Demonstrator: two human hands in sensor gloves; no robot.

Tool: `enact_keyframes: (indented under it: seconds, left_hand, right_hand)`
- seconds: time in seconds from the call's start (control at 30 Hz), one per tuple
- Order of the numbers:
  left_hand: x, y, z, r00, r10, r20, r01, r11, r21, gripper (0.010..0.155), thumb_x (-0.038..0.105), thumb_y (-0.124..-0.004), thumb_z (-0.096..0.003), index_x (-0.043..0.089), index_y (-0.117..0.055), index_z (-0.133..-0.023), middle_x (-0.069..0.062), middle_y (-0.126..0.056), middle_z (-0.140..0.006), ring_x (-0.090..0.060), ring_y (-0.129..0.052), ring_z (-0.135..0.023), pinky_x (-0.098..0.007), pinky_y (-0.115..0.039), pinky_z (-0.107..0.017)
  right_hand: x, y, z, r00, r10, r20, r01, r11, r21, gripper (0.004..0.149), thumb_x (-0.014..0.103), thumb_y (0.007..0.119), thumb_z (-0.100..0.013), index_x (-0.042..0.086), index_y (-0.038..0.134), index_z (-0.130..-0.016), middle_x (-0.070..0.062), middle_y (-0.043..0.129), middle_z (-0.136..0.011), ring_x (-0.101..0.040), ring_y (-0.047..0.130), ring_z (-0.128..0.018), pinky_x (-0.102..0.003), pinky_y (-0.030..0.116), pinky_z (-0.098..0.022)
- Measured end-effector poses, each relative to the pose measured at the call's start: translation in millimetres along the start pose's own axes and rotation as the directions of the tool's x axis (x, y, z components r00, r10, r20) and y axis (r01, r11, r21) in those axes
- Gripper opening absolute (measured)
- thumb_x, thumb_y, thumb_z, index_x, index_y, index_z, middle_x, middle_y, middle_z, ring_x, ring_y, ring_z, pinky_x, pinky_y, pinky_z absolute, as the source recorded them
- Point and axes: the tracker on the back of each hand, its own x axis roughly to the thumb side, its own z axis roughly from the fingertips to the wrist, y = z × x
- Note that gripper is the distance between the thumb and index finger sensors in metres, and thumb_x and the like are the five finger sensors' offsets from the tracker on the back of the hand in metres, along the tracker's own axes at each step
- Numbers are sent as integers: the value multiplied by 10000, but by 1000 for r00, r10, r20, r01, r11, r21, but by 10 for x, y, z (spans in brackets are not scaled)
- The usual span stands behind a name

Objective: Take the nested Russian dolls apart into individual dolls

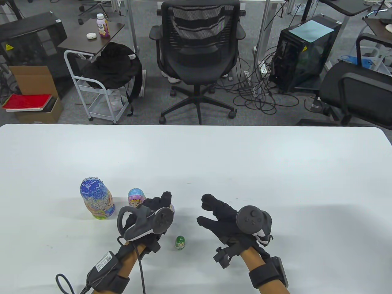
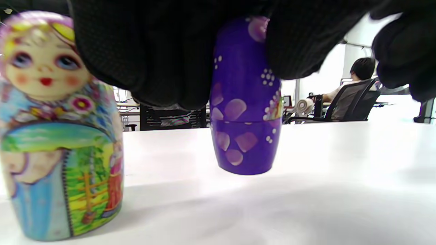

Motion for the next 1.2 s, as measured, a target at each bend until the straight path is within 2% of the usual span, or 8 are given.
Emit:
enact_keyframes:
  seconds: [0.2, 0.5, 0.8, 0.9, 0.97, 1.03, 1.1, 1.2]
  left_hand:
    - [100, -142, -208, 996, -73, -41, 72, 997, -36, 654, 448, -726, -582, 109, -576, -1120, -185, -875, -945, -392, -934, -784, -505, -821, -580]
    - [39, -219, -241, 989, -117, -89, 109, 990, -90, 665, 453, -686, -602, 83, -541, -1135, -193, -856, -967, -406, -924, -791, -515, -812, -584]
    - [71, -98, -155, 991, -113, -67, 115, 993, 21, 743, 477, -687, -595, 53, -434, -1150, -244, -754, -1039, -431, -888, -818, -525, -798, -591]
    - [122, 93, -6, 993, -117, -1, 116, 984, 137, 718, 485, -691, -589, 75, -486, -1142, -247, -752, -1038, -430, -889, -817, -520, -803, -585]
    - [157, 209, 124, 995, -72, 75, 58, 984, 170, 683, 493, -689, -588, 106, -542, -1131, -227, -771, -1033, -419, -897, -816, -514, -808, -586]
    - [200, 261, 300, 982, 43, 186, -68, 989, 132, 671, 510, -689, -583, 128, -575, -1122, -209, -794, -1023, -407, -904, -816, -509, -809, -591]
    - [244, 186, 460, 950, 141, 278, -161, 986, 50, 684, 551, -695, -569, 147, -610, -1114, -204, -814, -1014, -411, -910, -810, -512, -812, -588]
    - [285, -1, 578, 929, 157, 335, -149, 988, -50, 740, 607, -705, -533, 161, -607, -1116, -203, -816, -1015, -412, -910, -812, -514, -809, -590]
  right_hand:
    - [3, -24, 1, 1000, -15, 7, 15, 1000, -9, 767, 491, 882, -434, 158, 609, -1069, -190, 829, -955, -427, 786, -874, -508, 721, -657]
    - [1, 14, -2, 1000, -1, 11, 1, 1000, 4, 761, 490, 882, -435, 158, 613, -1066, -187, 832, -954, -423, 790, -871, -500, 726, -656]
    - [26, 65, 8, 999, 18, 28, -19, 1000, 16, 762, 488, 883, -432, 155, 616, -1064, -186, 836, -949, -422, 795, -867, -497, 732, -651]
    - [27, 61, 6, 999, 17, 29, -17, 1000, 15, 760, 488, 883, -432, 156, 617, -1063, -184, 837, -950, -421, 793, -869, -497, 731, -652]
    - [26, 59, 7, 999, 14, 30, -14, 1000, 14, 761, 488, 883, -432, 156, 616, -1063, -186, 836, -950, -421, 794, -868, -498, 731, -651]
    - [20, 61, 8, 999, 21, 33, -22, 1000, 17, 756, 489, 881, -433, 156, 621, -1059, -186, 837, -948, -422, 796, -866, -498, 732, -650]
    - [6, 70, 8, 999, 32, 34, -33, 999, 26, 759, 493, 879, -434, 155, 619, -1062, -186, 841, -945, -420, 798, -865, -499, 733, -648]
    - [-18, 95, 3, 999, 33, 25, -34, 999, 32, 755, 492, 877, -436, 152, 623, -1060, -188, 842, -943, -423, 798, -861, -500, 733, -646]
